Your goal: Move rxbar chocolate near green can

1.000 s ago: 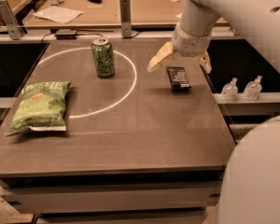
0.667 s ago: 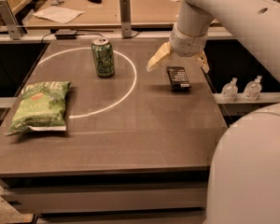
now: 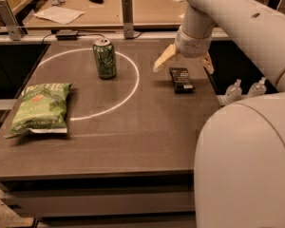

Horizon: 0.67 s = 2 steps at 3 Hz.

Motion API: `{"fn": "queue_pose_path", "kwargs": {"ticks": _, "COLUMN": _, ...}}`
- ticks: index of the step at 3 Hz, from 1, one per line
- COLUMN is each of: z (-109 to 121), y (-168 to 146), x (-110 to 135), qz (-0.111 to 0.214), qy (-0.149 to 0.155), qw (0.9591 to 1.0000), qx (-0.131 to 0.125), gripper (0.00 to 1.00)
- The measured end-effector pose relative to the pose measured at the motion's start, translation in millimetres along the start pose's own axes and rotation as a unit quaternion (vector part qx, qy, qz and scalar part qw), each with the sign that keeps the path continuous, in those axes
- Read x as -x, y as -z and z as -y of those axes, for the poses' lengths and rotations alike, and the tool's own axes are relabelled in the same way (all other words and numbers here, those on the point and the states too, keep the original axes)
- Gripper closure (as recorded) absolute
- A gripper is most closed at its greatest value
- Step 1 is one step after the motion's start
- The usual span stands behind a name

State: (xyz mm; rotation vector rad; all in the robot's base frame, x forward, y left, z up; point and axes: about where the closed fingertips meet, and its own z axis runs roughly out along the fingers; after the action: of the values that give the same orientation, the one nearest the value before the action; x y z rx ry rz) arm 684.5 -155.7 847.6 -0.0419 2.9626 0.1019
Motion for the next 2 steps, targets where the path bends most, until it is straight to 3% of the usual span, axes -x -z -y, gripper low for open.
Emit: {"fn": "queue_pose_path", "kwargs": {"ticks": 2, "z": 3.3, "y": -21.2, "x": -5.7, "qz": -0.024, "qy": 0.016, "qw": 0.9996, "qx": -0.004, "gripper": 0.00}}
